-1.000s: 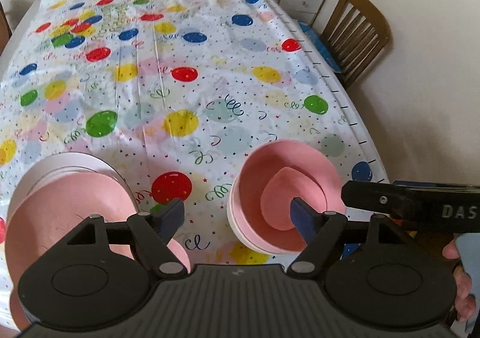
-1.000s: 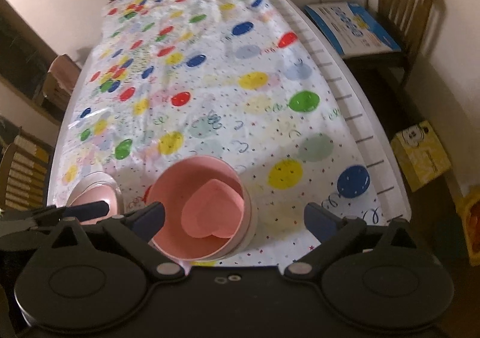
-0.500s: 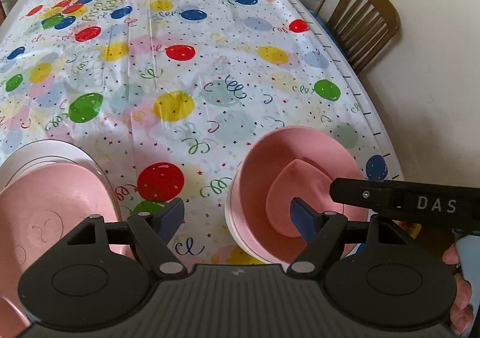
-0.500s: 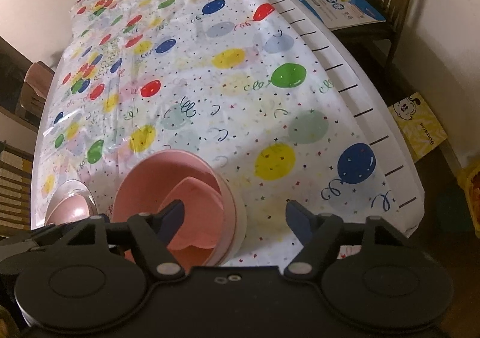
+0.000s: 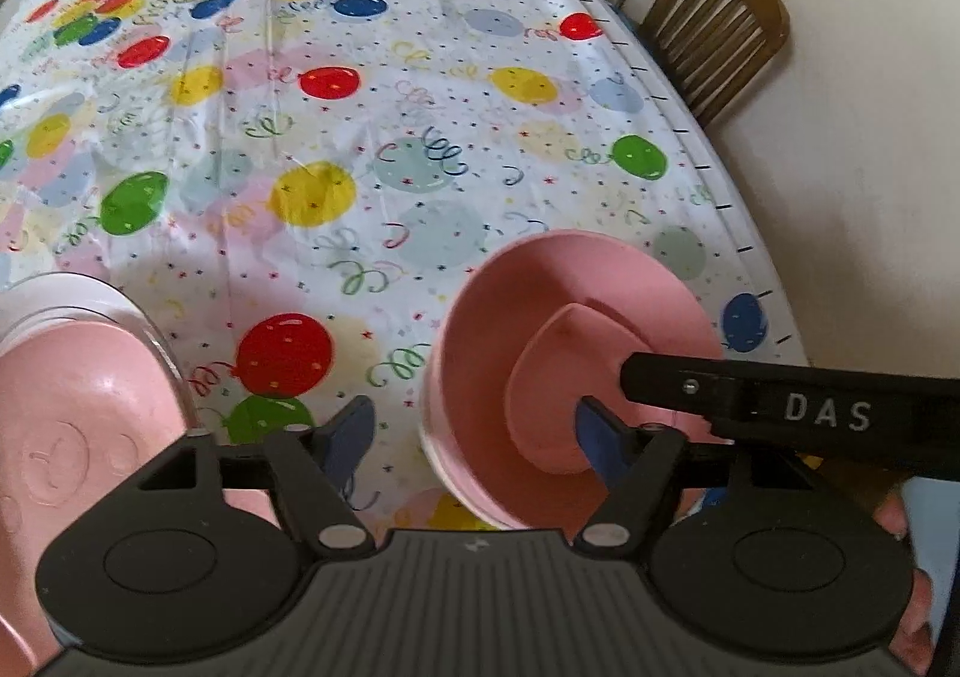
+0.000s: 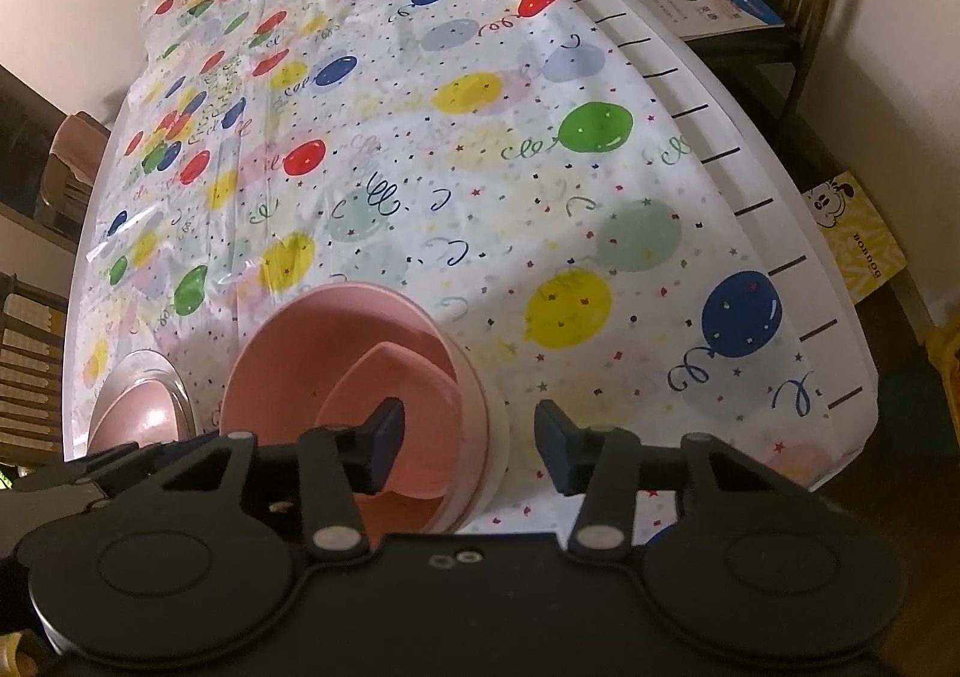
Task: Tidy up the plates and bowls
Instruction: 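Close the left gripper on the rim of the nested bowls, then lift the nested bowls and carry them over the pink mouse-shaped plate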
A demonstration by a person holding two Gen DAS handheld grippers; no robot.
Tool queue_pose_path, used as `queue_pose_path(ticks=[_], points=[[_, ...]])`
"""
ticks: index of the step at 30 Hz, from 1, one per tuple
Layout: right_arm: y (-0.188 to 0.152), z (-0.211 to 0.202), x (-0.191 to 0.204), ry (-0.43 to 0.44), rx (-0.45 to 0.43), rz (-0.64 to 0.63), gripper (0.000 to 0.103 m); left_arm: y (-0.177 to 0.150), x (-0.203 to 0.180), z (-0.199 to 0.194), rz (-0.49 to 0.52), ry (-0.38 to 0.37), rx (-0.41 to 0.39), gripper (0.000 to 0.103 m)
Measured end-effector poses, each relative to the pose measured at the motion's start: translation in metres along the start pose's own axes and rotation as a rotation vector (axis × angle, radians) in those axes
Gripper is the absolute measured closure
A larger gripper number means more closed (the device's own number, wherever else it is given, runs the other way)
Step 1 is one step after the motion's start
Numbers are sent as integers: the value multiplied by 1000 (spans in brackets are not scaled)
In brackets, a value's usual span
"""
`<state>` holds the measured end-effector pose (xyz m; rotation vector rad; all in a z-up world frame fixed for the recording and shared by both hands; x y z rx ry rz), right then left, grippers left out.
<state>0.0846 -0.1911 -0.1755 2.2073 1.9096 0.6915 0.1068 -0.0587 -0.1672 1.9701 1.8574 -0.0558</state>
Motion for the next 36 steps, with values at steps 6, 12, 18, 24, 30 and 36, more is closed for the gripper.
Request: queue_pose_path(ticks=[6,12,18,24,30,36], points=[[-1,4,0,14,5,6,64,-2,-3,2,7,-17,10,47],[-2,7,1,6,15,-4,71,-1,5,7,-16,16,24,67],[-7,10,8,-32,32,-55,84,1,11,5,-47,5,24,70],[-7,8,10,-42,39,-67,85,-2,10,2,-46,14,23,71],[-6,-2,17,-41,27,-89,86,-3,9,-12,-40,18,6,71],[0,-20,28,-39,8,-117,86,1,8,-35,-32,18,-18,71]])
Point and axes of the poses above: each gripper's, at about its wrist camera, not at the fingertips, and z roughly the way its jaws point, x to its left, y to its top, the point moved 4 cm from there along z, roughly the way its jaws point, and after that the axes turned 15 degrees about -z, right-handed, at the moved point
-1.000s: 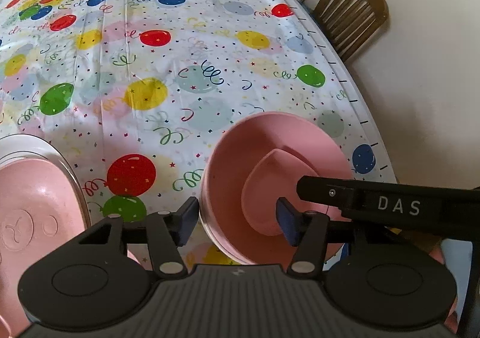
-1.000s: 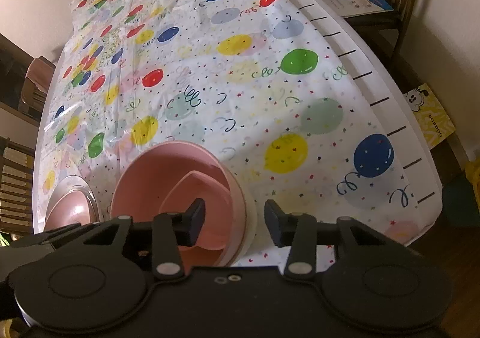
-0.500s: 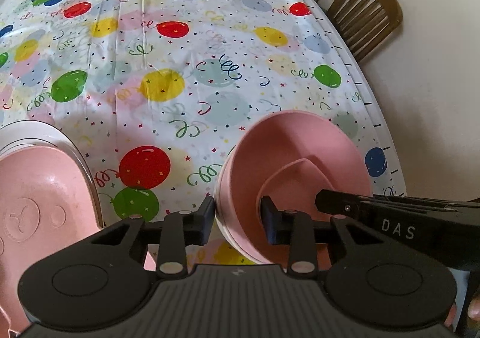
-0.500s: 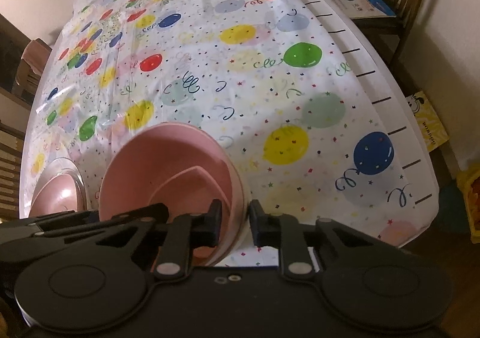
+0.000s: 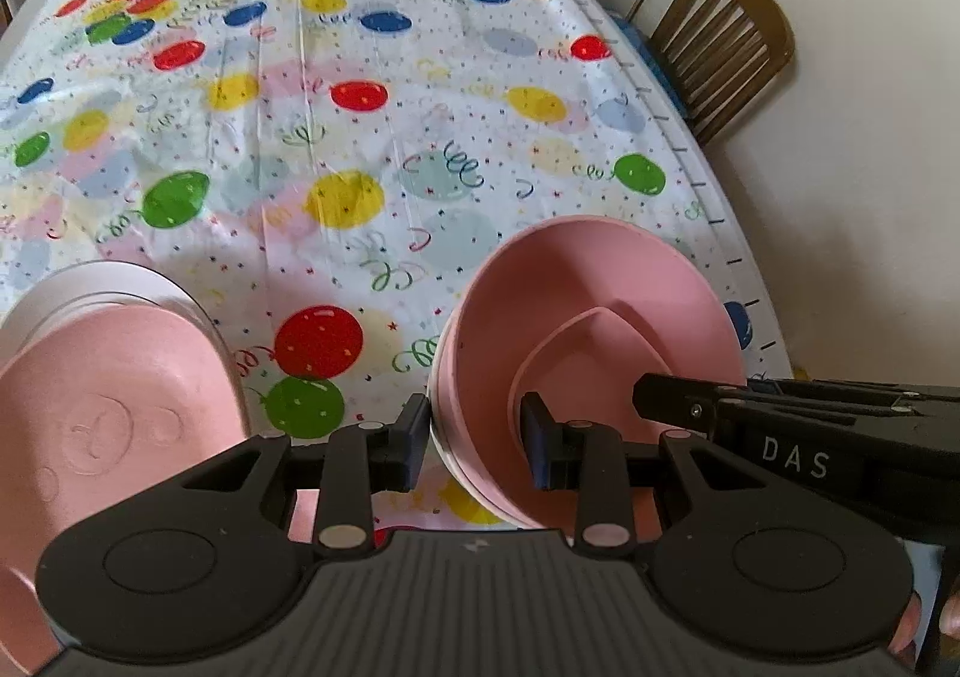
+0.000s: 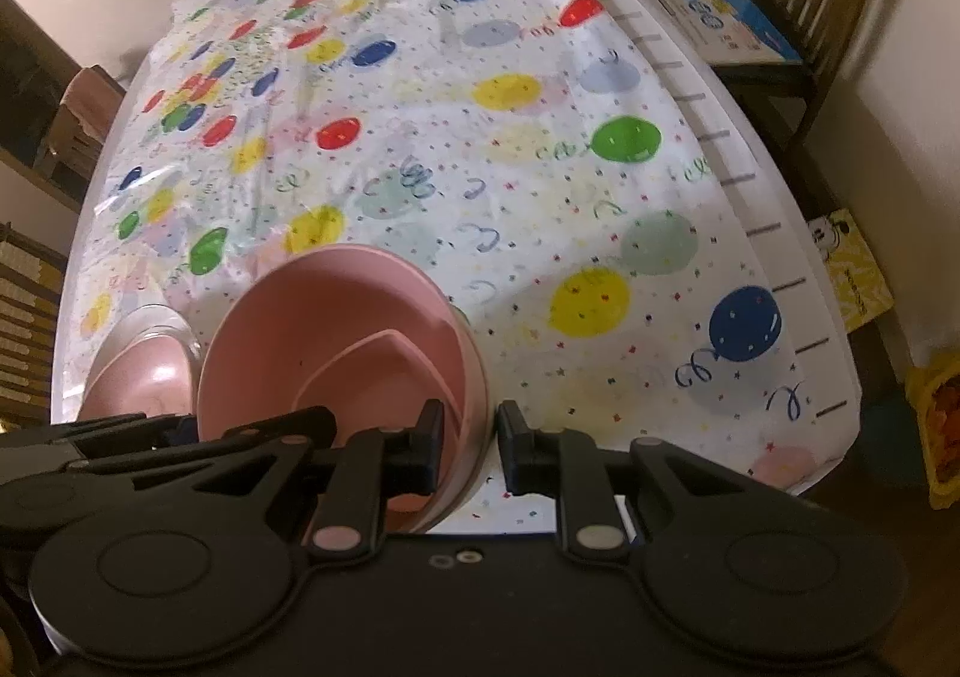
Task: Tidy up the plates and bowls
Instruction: 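Lift the nested bowls and carry them over the pink mouse-shaped plate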
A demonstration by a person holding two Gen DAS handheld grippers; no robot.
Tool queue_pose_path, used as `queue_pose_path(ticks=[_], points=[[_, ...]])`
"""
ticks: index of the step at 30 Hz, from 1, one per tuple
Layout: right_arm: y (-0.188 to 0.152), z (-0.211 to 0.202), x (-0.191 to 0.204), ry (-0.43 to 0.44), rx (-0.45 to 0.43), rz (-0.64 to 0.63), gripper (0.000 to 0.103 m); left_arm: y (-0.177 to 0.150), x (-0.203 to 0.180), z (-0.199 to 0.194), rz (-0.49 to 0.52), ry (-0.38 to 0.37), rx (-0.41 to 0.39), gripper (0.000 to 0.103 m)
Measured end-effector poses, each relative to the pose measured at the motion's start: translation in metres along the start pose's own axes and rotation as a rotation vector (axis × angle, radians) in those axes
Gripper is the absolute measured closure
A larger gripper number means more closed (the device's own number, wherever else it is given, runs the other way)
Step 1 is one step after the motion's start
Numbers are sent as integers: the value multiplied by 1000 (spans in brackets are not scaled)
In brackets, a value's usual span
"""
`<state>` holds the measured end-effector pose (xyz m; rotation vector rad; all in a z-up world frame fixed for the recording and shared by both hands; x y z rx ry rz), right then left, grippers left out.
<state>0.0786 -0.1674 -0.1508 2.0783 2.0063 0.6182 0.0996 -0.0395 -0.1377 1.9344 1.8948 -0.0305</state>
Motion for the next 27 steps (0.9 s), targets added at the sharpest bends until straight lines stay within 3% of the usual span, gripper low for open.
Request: queue_pose_path(ticks=[13,27], points=[[20,-31,39,24,-53,-77,86,10,23,-50,-37,19,-51,71],[39,-22,105,89,-43,-208,86,12,84,-81,-151,89,-99,71]])
Point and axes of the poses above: each gripper's, at about its wrist camera, not at the fingertips, and z roughly the way its jaws point, x to its left, y to its top, the point moved 4 cm from there along z, roughly the way its jaws point, and after that the axes turned 15 degrees about -z, right-handed, at the moved point
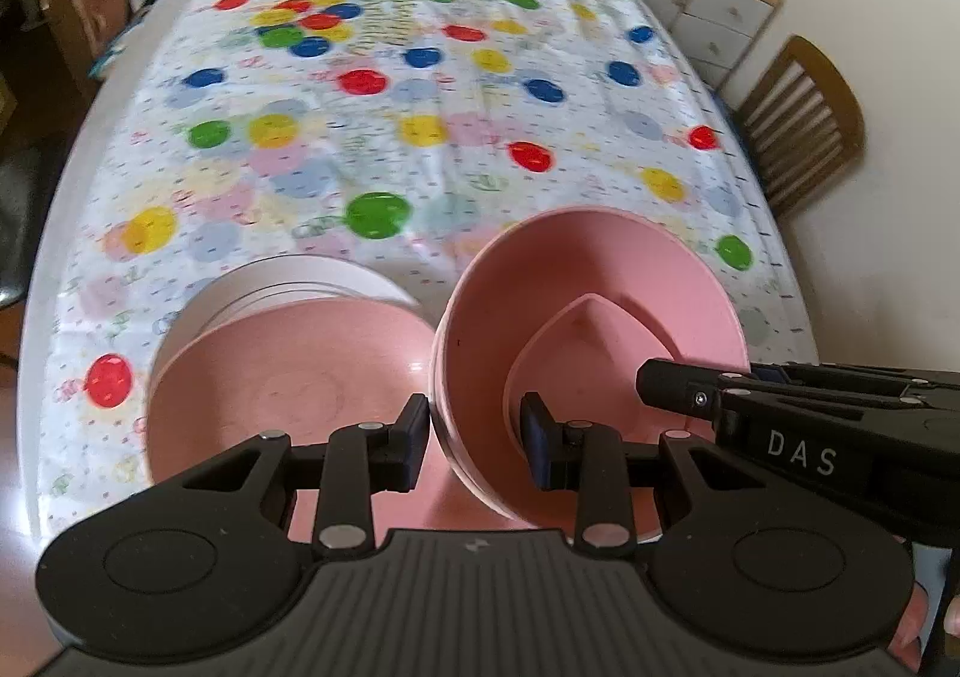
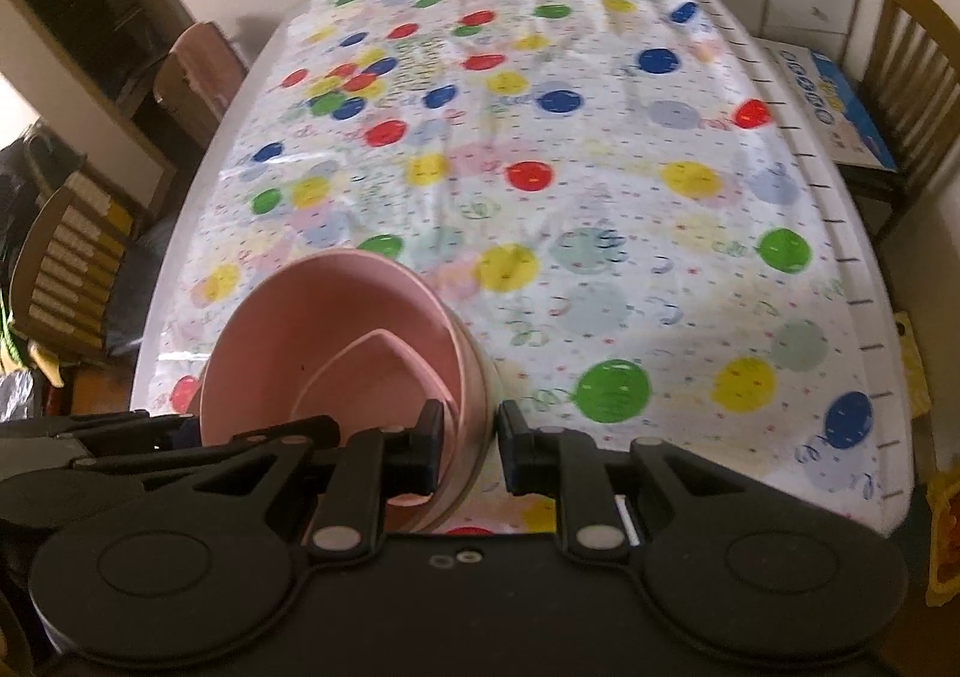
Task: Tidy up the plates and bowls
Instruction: 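Lift the nested bowls and carry them over the pink mouse-shaped plate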
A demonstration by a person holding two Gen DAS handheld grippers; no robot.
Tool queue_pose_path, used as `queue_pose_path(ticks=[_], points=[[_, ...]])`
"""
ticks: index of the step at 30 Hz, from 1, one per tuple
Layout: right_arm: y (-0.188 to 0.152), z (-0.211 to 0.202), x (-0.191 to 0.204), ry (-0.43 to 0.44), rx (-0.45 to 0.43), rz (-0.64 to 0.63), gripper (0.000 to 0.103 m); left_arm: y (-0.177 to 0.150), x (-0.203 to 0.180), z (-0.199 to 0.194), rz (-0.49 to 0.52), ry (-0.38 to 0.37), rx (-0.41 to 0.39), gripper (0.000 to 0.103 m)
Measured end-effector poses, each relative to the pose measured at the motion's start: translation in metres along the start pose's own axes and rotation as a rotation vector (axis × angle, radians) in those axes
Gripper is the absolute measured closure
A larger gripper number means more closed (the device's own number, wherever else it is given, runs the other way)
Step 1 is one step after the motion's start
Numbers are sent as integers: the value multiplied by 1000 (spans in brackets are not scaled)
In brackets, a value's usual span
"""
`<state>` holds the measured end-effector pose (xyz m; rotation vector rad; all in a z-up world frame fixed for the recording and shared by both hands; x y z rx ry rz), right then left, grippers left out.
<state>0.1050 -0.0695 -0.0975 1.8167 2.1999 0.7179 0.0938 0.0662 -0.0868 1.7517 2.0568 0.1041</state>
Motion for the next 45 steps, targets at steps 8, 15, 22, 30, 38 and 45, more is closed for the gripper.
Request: queue_pose_path(ticks=[8,15,22,30,38,45], points=[[16,17,40,51,11,-72,86,10,42,-9,-78,54,-31,71],[28,42,72,89,35,-120,86,15,81,-6,-150,103,-30,71],[31,68,91,110,80,-136,86,19,104,10,-186,139,1,71],[30,86,92,105,120,-134,86,20,111,28,-199,141,26,71],[29,96,89,89,141,-132,86,20,112,39,-205,142,40,71],[32,98,86,92,143,-119,86,22,111,41,-200,137,42,71]])
Point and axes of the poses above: each gripper's, at about its wrist camera, not at the fingertips, and z roughly the way its jaws point, x to its left, y to its top, the point moved 4 cm from there along z, roughly the way its jaws point, and after that the axes turned 15 degrees about -z, right-handed, at the moved point
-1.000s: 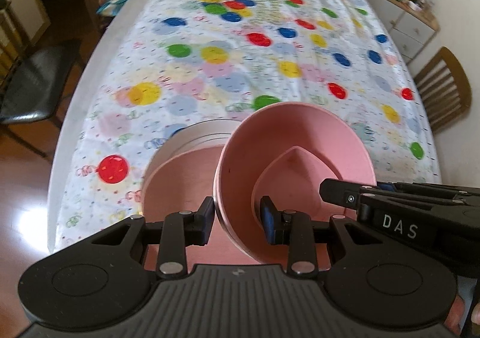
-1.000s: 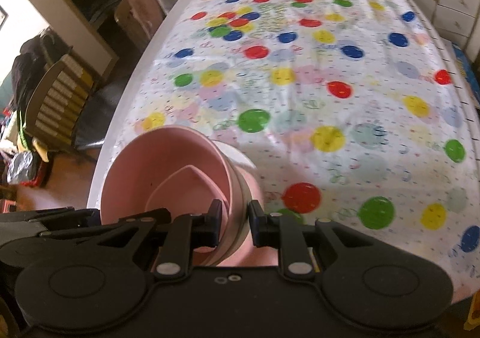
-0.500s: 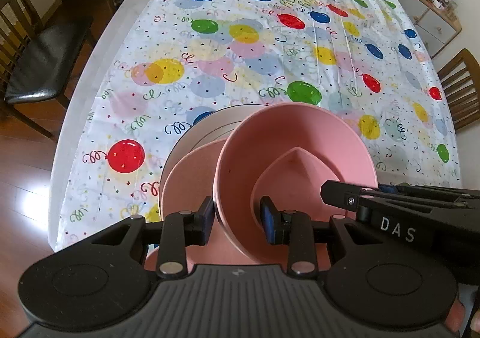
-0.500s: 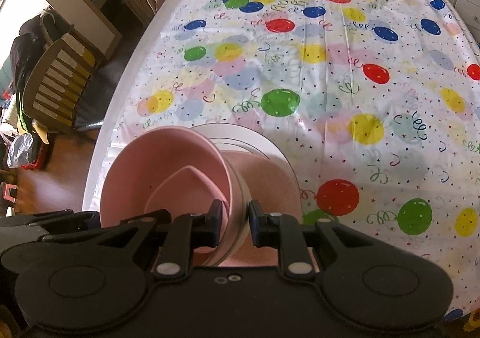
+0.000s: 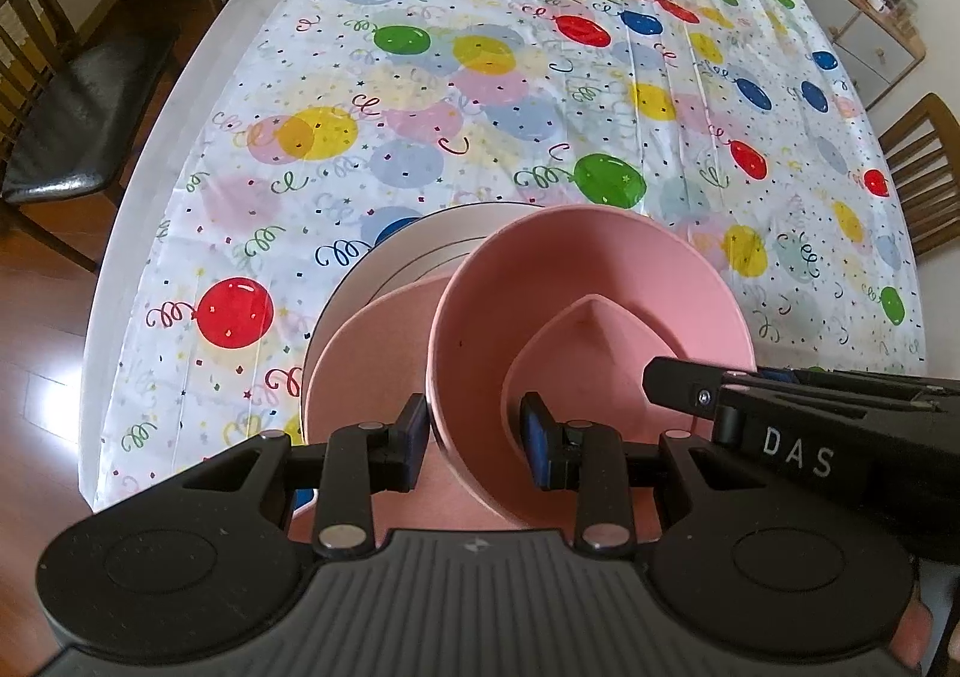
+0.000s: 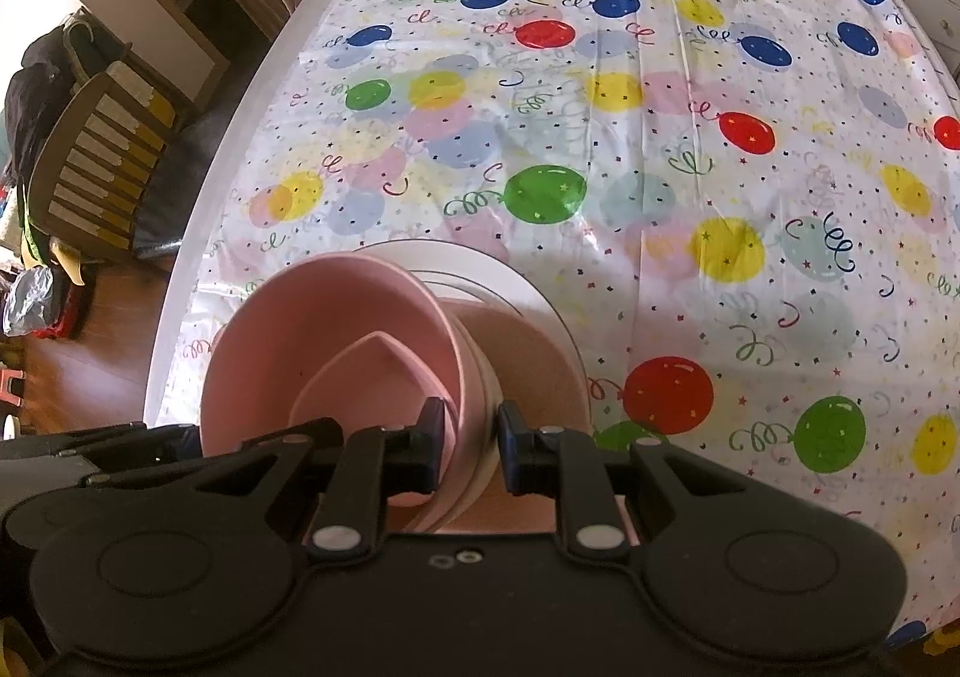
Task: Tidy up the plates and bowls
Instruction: 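Lift the nested bowls and carry them over the pink mouse-shaped plate, then lower the bowls onto the mouse plate, open and withdraw the left gripper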
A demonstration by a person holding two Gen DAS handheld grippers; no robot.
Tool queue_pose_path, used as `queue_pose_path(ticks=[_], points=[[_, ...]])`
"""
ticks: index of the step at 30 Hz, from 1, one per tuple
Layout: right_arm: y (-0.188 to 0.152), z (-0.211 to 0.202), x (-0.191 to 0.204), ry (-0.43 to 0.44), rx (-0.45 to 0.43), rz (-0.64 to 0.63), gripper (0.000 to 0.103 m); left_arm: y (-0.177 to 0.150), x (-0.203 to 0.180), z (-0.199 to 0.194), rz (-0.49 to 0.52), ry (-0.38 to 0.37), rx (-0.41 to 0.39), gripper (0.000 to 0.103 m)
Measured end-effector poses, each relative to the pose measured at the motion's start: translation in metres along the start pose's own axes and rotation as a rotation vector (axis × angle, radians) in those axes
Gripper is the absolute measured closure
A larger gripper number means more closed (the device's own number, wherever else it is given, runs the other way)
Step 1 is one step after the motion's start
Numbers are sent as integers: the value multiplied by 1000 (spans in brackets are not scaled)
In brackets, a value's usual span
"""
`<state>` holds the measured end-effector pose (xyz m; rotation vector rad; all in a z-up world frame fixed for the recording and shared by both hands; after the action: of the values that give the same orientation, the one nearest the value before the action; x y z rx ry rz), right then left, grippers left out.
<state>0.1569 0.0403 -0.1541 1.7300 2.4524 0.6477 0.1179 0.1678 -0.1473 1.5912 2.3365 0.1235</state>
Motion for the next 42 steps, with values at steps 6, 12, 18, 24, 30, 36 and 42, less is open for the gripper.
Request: queue_pose_path(ticks=[6,12,18,24,30,36,42], points=[[2,-5,-4,-7,-17,11,80,1,-2,-2,15,-1,-10,71],[-1,-10,-6,-1,-23,29,76,-1,-1,-7,39,-1,-27,71],[-4,-23,-4,10,-50,11,75,-6,-3,-19,63,-7,-66,71],[-9,-39,-1,23,-89,-28,71,-14,0,-32,51,-37,-109,57],[-16,-58,-3,76,-144,-65,63,-23,-2,-50,49,-43,-171,48],[-28,-80,-13,128,-219,-82,49,-38,-9,-69,55,-44,-244,38],[-42,-102,-21,165,-297,-110,26,-55,-19,-83,48,-52,-283,36]])
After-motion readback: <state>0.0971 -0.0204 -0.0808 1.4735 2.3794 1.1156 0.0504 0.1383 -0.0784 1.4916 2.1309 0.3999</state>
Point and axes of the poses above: each gripper's, at about its wrist camera, not at the fingertips, and z roughly the way its jaws point, x to its left, y to its top, the point moved 4 cm from there along z, roughly the way its jaws point, and after that the axes turned 15 degrees about -z, right-handed, at the moved point
